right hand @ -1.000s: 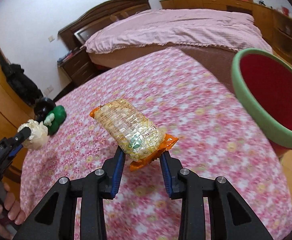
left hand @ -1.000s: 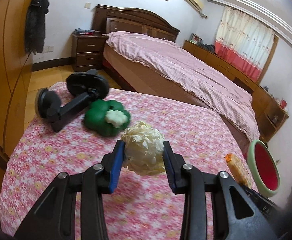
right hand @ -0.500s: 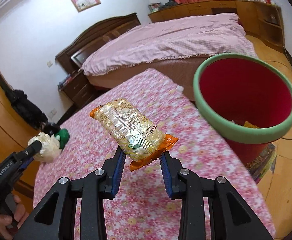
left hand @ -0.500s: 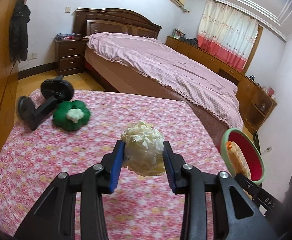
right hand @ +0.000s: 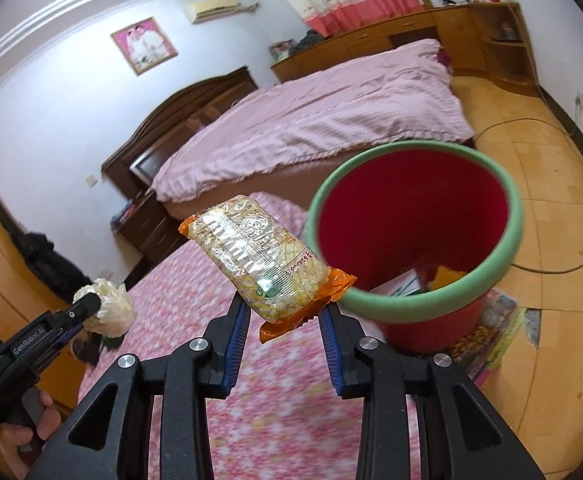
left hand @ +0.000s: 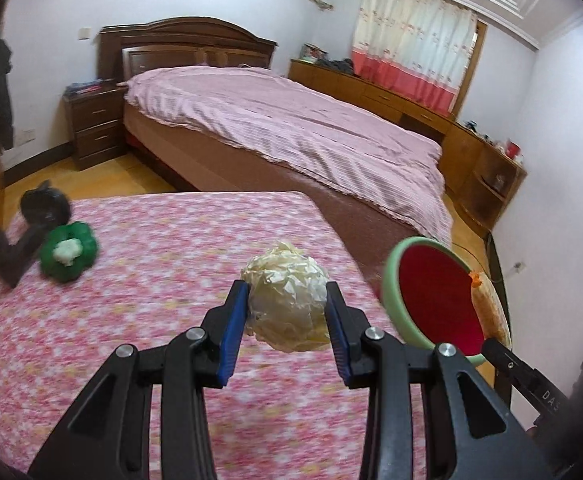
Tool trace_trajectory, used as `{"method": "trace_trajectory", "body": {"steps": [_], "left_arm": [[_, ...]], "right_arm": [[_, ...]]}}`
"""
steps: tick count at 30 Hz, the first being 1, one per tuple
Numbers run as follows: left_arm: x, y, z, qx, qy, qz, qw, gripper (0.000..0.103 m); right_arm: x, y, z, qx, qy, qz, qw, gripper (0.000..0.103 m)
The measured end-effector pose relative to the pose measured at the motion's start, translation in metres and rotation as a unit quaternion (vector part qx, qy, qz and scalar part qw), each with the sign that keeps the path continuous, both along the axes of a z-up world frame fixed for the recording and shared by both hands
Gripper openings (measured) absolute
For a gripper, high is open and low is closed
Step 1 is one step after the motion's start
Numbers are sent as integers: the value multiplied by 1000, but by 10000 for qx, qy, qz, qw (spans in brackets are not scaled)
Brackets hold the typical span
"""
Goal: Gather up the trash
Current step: 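Carry the tissue and snack bag over the red bucket with both tools, then open both tools to drop the tissue and snack bag into the bucket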
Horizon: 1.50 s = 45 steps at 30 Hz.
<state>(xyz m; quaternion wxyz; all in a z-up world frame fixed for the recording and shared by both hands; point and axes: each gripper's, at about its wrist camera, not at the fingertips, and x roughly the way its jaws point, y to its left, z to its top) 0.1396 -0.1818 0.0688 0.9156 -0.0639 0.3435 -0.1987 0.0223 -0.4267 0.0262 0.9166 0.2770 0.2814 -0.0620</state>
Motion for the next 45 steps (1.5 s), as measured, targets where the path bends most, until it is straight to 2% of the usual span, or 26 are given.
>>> {"method": "trace_trajectory", "body": {"steps": [9, 15, 26, 29, 32, 36, 43, 45], "left_arm": [[1, -77, 3, 225, -131, -638, 9976, 39], [0, -123, 1, 270, -155, -1017, 9943, 39], [10, -199, -37, 285, 229, -1764, 9836, 40], [16, -206, -45, 255, 368, -1800, 9827, 40], [21, -212, -53, 282, 497, -1858, 9809, 46], [20, -211, -57, 294, 440, -1826, 9818, 55], [21, -192, -57, 174, 483, -1590, 9859, 55], [21, -185, -55, 165, 496, -1513, 9871, 55]], "right_arm": [[-18, -53, 3, 75, -98, -534, 9985, 35], [-21, -88, -6, 83, 25, -865, 9962, 35], [-3, -128, -27, 103, 187, -887, 9958, 35], [4, -135, -33, 40, 261, -882, 9958, 35], [10, -136, -38, -3, 329, -822, 9961, 37], [23, -137, -45, -31, 467, -676, 9966, 37], [27, -131, -48, -171, 514, -642, 9965, 41], [27, -131, -47, -183, 532, -635, 9964, 46]]}}
